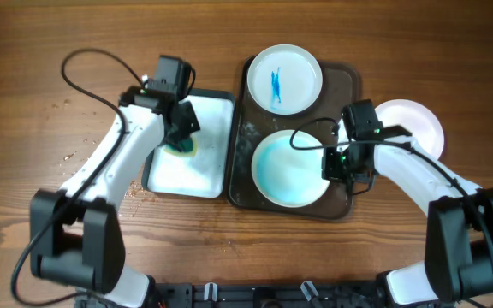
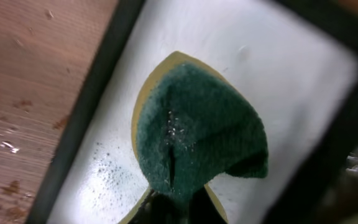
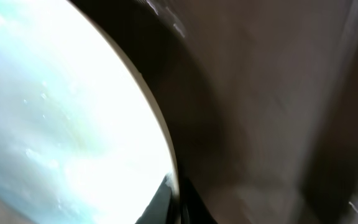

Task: Clean dirty plates on tray and stack at the side
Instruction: 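Return the sponge to the white sink tray with the left gripper, then lift the scrubbed plate with the right gripper over the sink tray, then hold the plate tilted over the sink tray with the right gripper, then carry the plate right and set it on the cleaned plate, then grasp the last stained plate on the brown tray with the right gripper, then drag the plate toward the front of the brown tray with right gripper, then grasp the green sponge in the sink tray with the left gripper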

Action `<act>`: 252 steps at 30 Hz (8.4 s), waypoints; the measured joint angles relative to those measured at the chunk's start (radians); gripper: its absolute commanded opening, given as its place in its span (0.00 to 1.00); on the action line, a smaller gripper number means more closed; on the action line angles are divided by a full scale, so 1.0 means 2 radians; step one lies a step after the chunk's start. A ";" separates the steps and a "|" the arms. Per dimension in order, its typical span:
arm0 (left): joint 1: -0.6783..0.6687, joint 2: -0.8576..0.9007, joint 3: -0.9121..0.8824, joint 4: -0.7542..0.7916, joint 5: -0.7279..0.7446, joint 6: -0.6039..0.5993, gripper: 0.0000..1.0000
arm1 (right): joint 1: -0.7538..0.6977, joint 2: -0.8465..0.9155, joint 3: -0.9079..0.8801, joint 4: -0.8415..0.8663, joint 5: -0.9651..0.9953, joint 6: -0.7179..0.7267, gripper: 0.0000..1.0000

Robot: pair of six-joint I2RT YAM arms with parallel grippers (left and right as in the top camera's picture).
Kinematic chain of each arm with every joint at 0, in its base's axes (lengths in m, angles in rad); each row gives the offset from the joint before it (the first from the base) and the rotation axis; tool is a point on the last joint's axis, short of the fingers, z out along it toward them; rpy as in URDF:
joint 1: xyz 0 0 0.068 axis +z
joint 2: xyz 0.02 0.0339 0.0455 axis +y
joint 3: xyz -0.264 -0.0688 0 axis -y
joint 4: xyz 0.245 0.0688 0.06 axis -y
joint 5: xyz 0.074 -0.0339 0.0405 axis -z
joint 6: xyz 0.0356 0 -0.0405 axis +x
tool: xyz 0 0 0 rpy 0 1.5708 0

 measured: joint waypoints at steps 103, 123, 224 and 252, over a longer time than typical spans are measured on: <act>0.136 -0.312 -0.016 -0.084 0.158 0.002 1.00 | 0.411 0.026 0.236 0.246 0.674 -0.296 0.04; 0.136 -0.312 -0.016 -0.084 0.158 0.002 1.00 | -0.175 -0.155 0.228 -0.109 0.038 0.035 0.04; 0.037 0.065 -0.035 -0.090 0.138 -0.022 0.43 | 0.013 -0.214 0.025 -0.022 0.045 -0.003 0.34; 0.039 0.046 -0.029 -0.021 0.040 0.017 0.56 | 0.013 -0.214 0.025 -0.043 0.044 -0.003 0.37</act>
